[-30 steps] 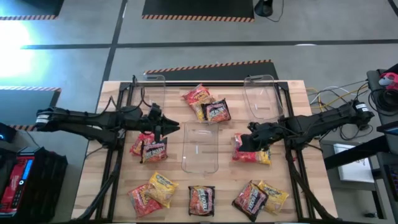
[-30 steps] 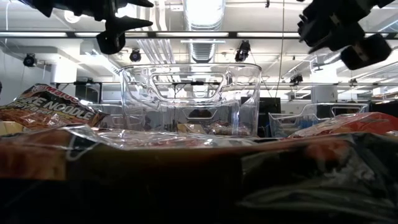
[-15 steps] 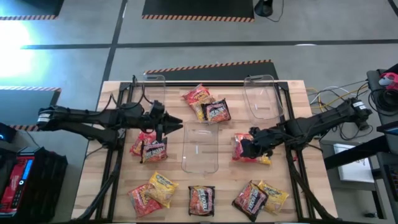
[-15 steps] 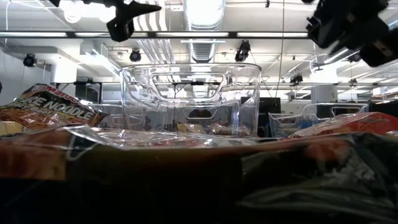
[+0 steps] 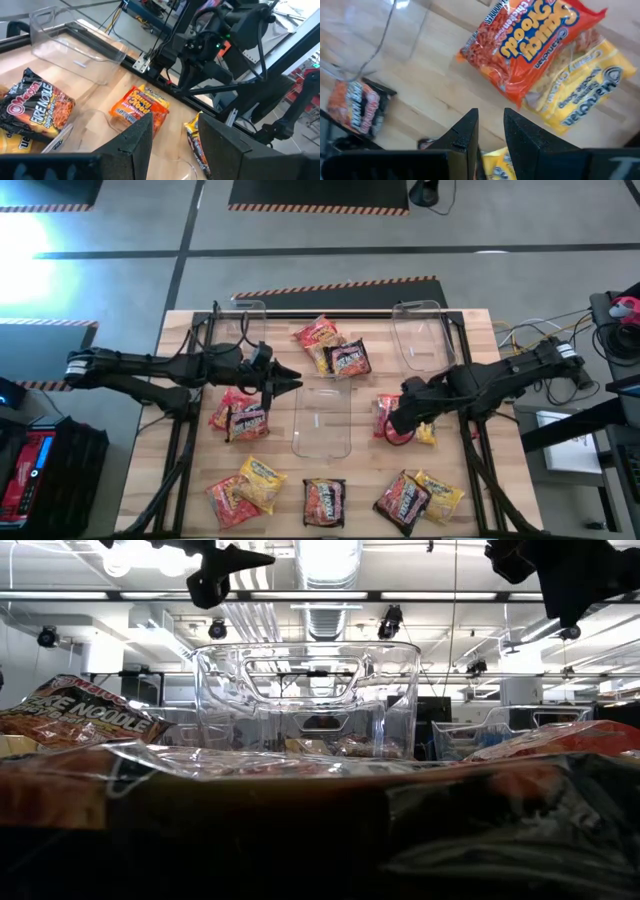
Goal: Sort Maruchan noodles
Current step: Put the black noodle pack into the top right transparent bin
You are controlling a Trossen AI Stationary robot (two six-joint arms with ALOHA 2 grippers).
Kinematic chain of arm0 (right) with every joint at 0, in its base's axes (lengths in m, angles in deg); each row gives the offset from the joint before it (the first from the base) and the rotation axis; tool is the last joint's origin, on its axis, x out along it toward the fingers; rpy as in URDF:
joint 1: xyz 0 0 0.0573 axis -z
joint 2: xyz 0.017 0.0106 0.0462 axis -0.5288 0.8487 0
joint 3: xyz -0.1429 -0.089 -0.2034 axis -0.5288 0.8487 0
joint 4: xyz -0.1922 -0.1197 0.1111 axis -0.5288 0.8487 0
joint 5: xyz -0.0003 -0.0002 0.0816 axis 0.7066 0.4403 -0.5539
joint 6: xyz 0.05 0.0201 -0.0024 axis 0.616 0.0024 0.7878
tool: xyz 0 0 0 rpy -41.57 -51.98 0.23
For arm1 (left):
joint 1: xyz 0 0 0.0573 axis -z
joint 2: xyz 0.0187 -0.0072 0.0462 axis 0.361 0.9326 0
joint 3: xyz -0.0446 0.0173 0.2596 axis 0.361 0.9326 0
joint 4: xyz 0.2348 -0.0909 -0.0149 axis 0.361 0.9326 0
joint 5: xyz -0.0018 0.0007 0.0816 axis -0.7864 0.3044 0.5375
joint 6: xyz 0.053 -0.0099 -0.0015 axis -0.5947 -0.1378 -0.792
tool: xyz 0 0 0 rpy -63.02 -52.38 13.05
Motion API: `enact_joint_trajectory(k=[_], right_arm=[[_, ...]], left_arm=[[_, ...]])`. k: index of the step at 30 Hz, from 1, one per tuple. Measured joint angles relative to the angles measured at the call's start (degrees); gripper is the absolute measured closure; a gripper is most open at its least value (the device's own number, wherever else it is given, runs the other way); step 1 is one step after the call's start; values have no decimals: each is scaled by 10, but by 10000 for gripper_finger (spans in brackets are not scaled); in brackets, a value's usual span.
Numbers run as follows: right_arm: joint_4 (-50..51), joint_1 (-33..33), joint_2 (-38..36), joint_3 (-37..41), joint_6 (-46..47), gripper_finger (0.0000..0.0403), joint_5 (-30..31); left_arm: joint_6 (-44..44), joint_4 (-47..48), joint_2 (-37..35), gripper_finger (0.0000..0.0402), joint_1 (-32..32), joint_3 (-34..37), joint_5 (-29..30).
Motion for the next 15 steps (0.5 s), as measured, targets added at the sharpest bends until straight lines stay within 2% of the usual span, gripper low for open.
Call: enact_joint_trajectory(k=[8,15], right_arm=[[2,0,1,18,-40,314,3],[1,0,-28,56,-44,262,-2]], left_arm=[[23,-21,26,260,0,0,-1],[54,-99,66,260,1,0,-16]])
